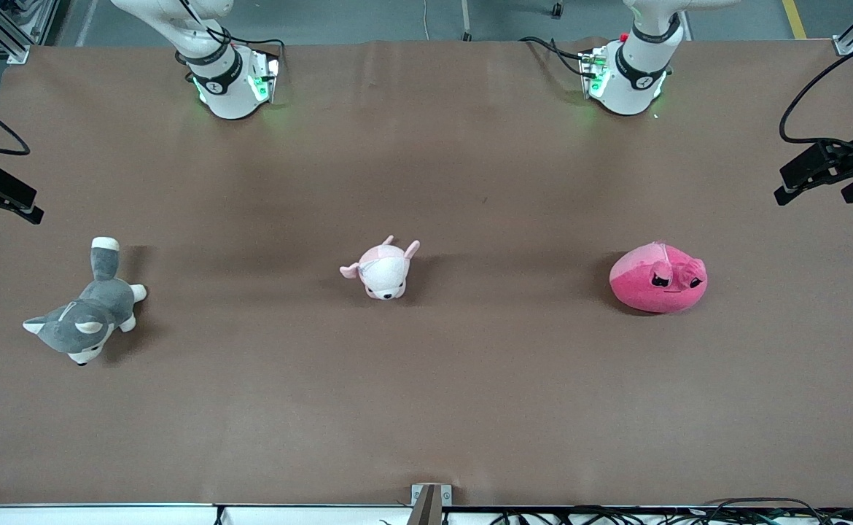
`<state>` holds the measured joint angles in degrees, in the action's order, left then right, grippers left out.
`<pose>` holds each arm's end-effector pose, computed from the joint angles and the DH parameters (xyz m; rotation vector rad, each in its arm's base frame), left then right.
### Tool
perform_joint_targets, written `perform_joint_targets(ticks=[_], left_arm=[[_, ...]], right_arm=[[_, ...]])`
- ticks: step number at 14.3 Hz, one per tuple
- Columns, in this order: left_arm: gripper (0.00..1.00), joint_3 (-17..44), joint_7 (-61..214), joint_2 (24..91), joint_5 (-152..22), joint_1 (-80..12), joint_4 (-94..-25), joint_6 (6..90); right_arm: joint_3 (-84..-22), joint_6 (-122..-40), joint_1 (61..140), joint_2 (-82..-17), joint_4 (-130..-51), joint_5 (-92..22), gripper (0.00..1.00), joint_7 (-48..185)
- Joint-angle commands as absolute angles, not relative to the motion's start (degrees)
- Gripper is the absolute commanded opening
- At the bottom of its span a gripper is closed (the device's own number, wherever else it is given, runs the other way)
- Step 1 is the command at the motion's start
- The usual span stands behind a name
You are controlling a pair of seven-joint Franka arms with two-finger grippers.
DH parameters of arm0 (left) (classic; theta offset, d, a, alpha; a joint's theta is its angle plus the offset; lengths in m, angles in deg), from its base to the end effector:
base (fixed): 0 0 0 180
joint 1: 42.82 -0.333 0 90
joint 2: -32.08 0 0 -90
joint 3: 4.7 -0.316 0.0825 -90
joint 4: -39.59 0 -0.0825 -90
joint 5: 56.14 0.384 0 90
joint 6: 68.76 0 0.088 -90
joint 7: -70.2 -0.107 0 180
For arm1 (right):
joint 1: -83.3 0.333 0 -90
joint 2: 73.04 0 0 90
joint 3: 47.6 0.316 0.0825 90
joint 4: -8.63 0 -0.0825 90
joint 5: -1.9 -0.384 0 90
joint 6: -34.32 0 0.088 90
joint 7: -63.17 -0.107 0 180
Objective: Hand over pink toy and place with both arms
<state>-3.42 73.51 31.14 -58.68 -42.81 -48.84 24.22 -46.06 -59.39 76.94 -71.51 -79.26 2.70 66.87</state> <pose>0.5549 -0.0171 0.6516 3.0899 0.0547 0.1453 0.5677 -0.0495 0.6330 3.1206 -0.0300 0.1150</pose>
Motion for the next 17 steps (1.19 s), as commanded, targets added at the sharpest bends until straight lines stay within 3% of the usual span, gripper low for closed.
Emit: perform_joint_targets(ticks=[1,7,13,17], left_arm=[[1.00,-3.5,72.4,30.9,-58.8,-43.0,-48.4,23.0],[1.00,-3.5,72.5,31.6,-59.0,-44.0,-48.6,23.0],[1.00,-3.3,73.7,41.2,-59.0,-44.1,-52.1,22.3],[1.00,-3.3,73.7,48.1,-58.9,-44.1,-54.9,28.2]], right_arm=[[-46.2,-59.3,77.0,-72.7,-80.2,3.0,1.00,66.4],[-46.2,-59.8,76.5,-72.7,-80.5,2.6,1.00,66.3],[-46.0,-59.7,76.5,-73.0,-80.7,2.7,1.00,66.5],[-45.6,-59.7,77.1,-74.0,-80.6,3.1,1.00,66.5]])
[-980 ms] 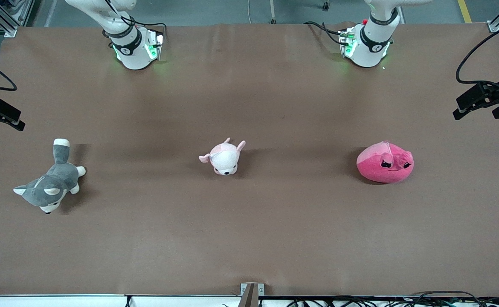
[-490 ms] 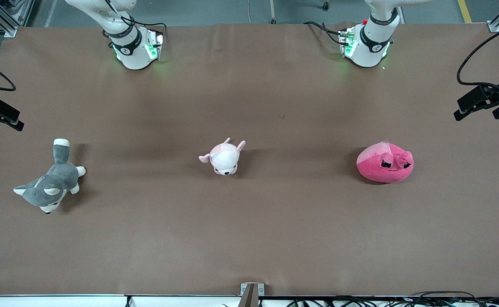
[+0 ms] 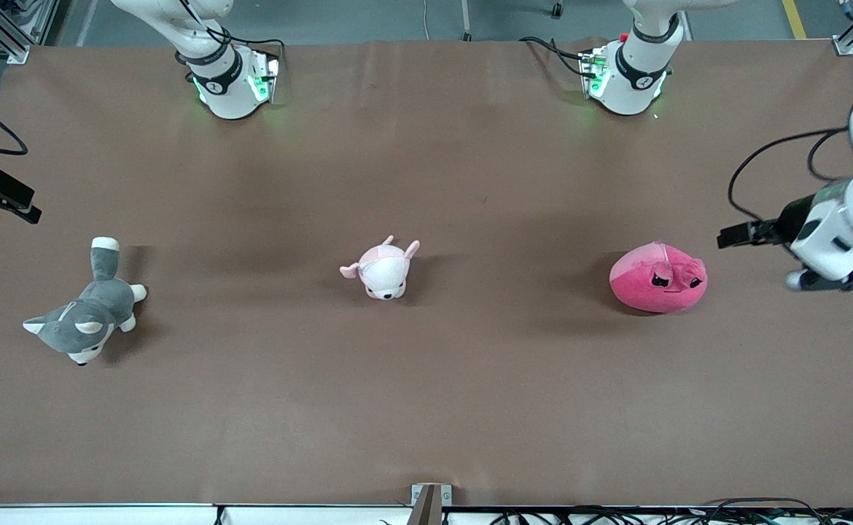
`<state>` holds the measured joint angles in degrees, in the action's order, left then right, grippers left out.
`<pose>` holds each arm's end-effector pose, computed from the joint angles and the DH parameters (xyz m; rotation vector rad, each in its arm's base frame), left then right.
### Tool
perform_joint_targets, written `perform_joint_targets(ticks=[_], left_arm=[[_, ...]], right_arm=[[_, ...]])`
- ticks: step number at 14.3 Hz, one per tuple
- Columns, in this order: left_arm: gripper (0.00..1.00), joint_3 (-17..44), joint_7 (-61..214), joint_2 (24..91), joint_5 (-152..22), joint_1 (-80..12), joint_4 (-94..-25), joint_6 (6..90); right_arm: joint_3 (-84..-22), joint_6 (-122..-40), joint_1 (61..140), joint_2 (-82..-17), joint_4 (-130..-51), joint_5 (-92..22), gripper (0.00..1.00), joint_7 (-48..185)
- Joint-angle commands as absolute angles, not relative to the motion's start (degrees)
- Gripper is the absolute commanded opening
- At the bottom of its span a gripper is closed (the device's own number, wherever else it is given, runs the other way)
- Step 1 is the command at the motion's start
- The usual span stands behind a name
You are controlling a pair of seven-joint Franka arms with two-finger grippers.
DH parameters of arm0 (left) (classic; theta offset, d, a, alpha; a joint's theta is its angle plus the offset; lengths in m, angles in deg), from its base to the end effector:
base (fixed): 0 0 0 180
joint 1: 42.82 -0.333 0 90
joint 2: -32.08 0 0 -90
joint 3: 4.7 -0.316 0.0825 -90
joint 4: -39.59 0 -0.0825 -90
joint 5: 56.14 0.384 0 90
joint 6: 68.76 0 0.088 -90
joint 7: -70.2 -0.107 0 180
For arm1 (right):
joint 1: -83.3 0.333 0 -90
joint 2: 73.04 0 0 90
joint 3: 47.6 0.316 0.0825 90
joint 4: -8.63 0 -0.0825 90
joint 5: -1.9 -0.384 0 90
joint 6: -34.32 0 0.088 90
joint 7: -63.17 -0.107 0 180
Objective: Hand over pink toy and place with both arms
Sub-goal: 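Reach the left gripper down to the pink plush and grasp it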
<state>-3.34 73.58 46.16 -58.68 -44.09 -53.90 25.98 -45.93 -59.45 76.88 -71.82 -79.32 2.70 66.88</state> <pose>0.6099 -0.0042 0.4585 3.0777 0.1018 -0.3483 0.5662 -0.0487 0.6356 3.1198 -0.0278 0.1234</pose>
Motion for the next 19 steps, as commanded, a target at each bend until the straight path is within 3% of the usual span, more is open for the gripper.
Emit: perform_joint_targets(ticks=[1,7,11,16,19], left_arm=[[1.00,-3.3,73.8,49.1,-58.9,-44.0,-55.8,30.2],[0.99,-3.1,73.8,52.0,-59.0,-43.9,-61.2,38.4],[0.60,-3.0,73.8,52.8,-59.0,-44.0,-61.7,39.0],[0.01,-2.9,73.8,53.1,-59.3,-43.5,-61.2,39.0],[0.00,-2.9,74.5,52.7,-59.5,-43.1,-60.4,38.9]], right_arm=[[-45.6,-59.6,77.2,-74.0,-80.6,3.1,1.00,66.5],[-45.6,-59.7,77.2,-75.5,-82.1,2.4,1.00,66.3],[-45.6,-60.8,77.3,-77.4,-85.2,1.5,1.00,66.4],[-45.8,-61.7,77.1,-77.3,-85.1,1.7,1.00,66.4],[-45.8,-61.8,77.2,-77.2,-84.8,2.5,1.00,65.9]])
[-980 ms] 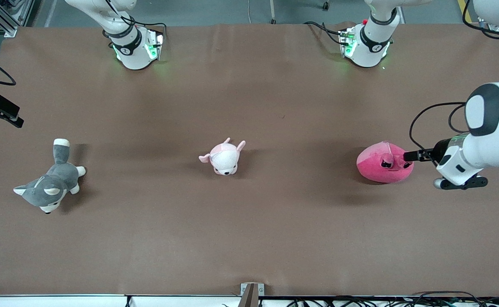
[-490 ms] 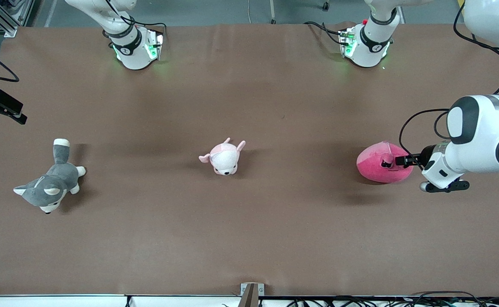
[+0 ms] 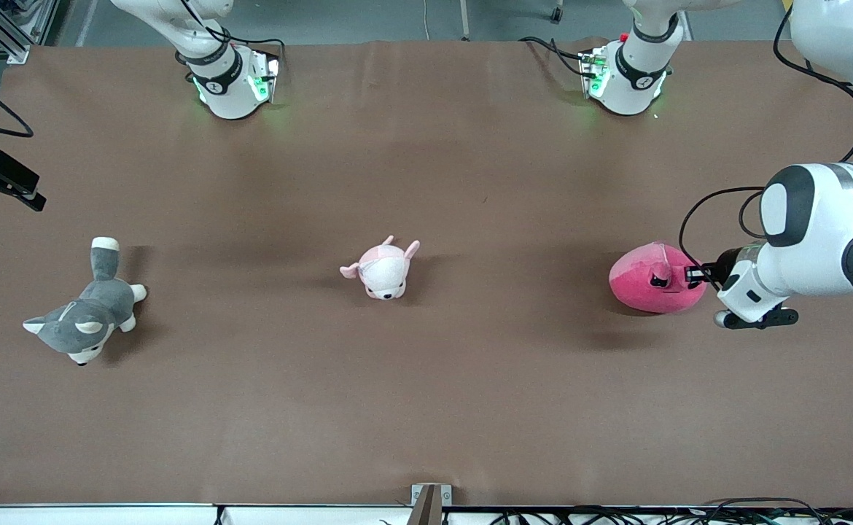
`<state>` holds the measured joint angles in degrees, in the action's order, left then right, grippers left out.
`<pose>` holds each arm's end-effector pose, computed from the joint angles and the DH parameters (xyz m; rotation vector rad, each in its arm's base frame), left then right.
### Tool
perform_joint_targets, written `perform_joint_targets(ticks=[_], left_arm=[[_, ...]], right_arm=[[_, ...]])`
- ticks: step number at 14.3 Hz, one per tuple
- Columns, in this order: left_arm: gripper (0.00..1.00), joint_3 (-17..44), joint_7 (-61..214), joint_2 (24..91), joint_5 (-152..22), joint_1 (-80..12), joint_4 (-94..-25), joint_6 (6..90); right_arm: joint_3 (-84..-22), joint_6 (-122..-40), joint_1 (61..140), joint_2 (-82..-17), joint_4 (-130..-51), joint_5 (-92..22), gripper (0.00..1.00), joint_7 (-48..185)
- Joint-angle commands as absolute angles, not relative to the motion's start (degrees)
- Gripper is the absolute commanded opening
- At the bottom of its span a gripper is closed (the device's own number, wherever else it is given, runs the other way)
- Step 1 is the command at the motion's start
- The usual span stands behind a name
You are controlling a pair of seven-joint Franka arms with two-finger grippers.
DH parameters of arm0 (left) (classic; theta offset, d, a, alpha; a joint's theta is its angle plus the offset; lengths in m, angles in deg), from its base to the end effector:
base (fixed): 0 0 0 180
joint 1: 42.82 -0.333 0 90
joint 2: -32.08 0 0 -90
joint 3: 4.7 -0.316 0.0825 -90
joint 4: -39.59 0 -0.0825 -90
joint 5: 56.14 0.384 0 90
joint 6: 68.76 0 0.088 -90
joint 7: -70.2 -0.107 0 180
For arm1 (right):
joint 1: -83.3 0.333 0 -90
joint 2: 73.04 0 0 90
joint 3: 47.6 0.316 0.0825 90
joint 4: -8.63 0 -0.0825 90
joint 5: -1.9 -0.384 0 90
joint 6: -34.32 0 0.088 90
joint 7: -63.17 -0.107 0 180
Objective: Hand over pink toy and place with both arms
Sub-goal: 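Reach the left gripper down to the pink plush and grasp it, then lift the pink plush with the left gripper toward the table middle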
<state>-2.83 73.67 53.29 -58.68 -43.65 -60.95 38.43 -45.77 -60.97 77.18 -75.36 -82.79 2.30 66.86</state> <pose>0.6194 -0.0132 0.3404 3.0725 0.0947 -0.3954 0.5498 -0.0415 0.6437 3.1213 -0.0159 0.1674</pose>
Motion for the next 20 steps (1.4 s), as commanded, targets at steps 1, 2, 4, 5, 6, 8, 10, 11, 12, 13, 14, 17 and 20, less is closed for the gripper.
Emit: perform_joint_targets(ticks=[1,2,4,5,6,8,10,11,12,13,14,17,20], left_arm=[[0.00,-2.7,75.4,52.3,-59.5,-43.1,-59.7,38.3],[0.00,-1.9,76.3,51.8,-59.5,-43.1,-58.8,37.9],[0.00,1.0,79.8,49.7,-59.8,-43.3,-56.7,35.3],[0.00,3.3,83.2,49.2,-61.1,-43.3,-55.0,33.5],[0.00,6.0,87.4,49.0,-63.0,-43.3,-51.9,30.7],[0.00,10.9,96.4,49.0,-64.7,-42.7,-44.6,24.8],[0.00,16.4,103.6,49.0,-66.6,-42.6,-40.1,23.2],[0.00,19.5,107.4,49.0,-67.8,-42.6,-39.6,23.3],[0.00,22.2,110.9,49.0,-68.4,-42.4,-38.5,23.6],[0.00,25.1,113.7,49.2,-68.4,-41.8,-36.8,24.3],[0.00,27.4,116.3,49.7,-68.4,-40.8,-35.8,26.9],[0.00,28.6,124.7,50.3,-68.4,-33.6,-35.7,39.3],[0.00,28.5,128.5,52.6,-68.4,-26.8,-35.6,50.2]], right_arm=[[-45.8,-61.7,77.1,-77.2,-84.8,2.6,1.00,65.9],[-45.8,-61.7,77.2,-77.2,-84.4,2.6,1.00,66.0],[-45.7,-61.6,77.2,-77.1,-84.3,2.6,1.00,65.9],[-45.8,-61.3,77.1,-77.1,-84.3,2.5,1.00,65.8],[-45.8,-61.2,77.1,-76.9,-84.3,2.3,1.00,65.9],[-45.7,-60.9,77.3,-76.9,-83.9,2.2,1.00,65.9],[-45.7,-61.0,77.2,-76.6,-82.9,1.6,1.00,65.8],[-45.7,-61.0,77.2,-76.5,-82.8,1.6,1.00,65.8],[-45.7,-60.9,77.3,-76.3,-82.9,1.6,1.00,65.9],[-45.7,-60.9,77.5,-76.0,-82.8,1.6,1.00,66.2],[-45.7,-60.8,77.4,-75.9,-82.9,1.6,1.00,66.3],[-45.6,-60.2,78.4,-75.5,-83.0,1.5,1.00,67.1],[-45.7,-58.8,79.1,-75.5,-82.9,-5.8,0.94,66.4]])
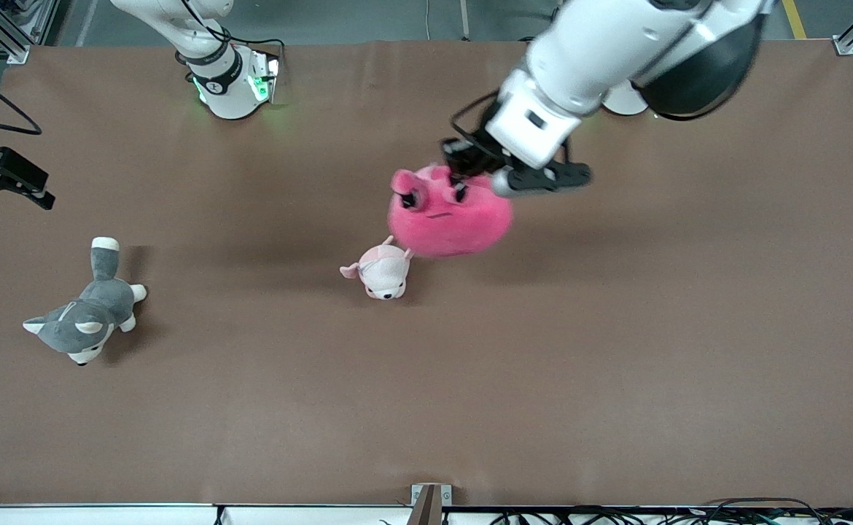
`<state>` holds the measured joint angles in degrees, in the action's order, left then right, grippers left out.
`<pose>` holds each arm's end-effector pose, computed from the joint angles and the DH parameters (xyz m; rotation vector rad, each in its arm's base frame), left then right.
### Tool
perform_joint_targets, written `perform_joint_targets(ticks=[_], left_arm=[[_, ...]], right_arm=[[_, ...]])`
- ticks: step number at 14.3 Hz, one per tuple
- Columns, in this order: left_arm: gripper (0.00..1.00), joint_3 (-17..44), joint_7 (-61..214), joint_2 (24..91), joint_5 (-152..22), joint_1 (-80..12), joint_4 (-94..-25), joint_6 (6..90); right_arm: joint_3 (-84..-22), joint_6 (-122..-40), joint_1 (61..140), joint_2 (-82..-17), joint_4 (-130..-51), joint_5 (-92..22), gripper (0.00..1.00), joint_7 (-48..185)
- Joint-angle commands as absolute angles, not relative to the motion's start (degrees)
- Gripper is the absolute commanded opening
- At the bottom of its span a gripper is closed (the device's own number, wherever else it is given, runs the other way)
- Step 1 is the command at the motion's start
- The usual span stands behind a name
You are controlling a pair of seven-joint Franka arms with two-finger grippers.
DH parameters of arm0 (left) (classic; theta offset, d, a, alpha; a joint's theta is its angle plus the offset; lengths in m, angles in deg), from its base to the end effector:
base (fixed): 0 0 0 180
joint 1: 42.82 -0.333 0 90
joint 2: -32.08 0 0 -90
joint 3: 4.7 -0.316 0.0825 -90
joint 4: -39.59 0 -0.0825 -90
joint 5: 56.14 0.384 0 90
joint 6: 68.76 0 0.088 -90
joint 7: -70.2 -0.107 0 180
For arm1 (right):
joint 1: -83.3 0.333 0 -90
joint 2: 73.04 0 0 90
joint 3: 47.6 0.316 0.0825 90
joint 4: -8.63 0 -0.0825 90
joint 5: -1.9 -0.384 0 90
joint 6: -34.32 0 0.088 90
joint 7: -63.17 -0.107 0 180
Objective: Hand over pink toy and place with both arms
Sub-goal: 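Lift the pink plush with the left gripper toward the table middle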
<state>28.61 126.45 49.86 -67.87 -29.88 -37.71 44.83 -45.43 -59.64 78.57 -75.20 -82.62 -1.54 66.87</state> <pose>0.4983 -0.4483 0.6156 2.5997 0.3610 -0.0688 0.5497 -0.0181 0.6415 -3.0846 -0.0283 -0.1359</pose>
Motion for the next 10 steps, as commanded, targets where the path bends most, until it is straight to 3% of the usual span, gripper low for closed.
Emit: perform_joint_targets(ticks=[1,3,7,10], left_arm=[[0.00,28.3,129.1,53.9,-68.4,-24.8,-35.6,53.4],[0.00,28.2,129.2,55.6,-68.1,-22.0,-35.6,59.3],[0.00,28.1,129.1,58.2,-67.8,-19.4,-35.7,63.5],[0.00,28.1,129.1,59.4,-67.8,-18.8,-35.6,64.3]], right_arm=[[-45.7,-58.1,79.0,-75.4,-82.9,-9.1,0.89,66.0],[-45.8,-57.1,79.0,-74.9,-82.9,-14.9,0.82,63.1],[-45.6,-57.4,82.7,-74.0,-82.9,-15.6,0.72,62.1],[-45.7,-57.4,84.4,-73.6,-83.0,-20.0,0.72,61.8]])
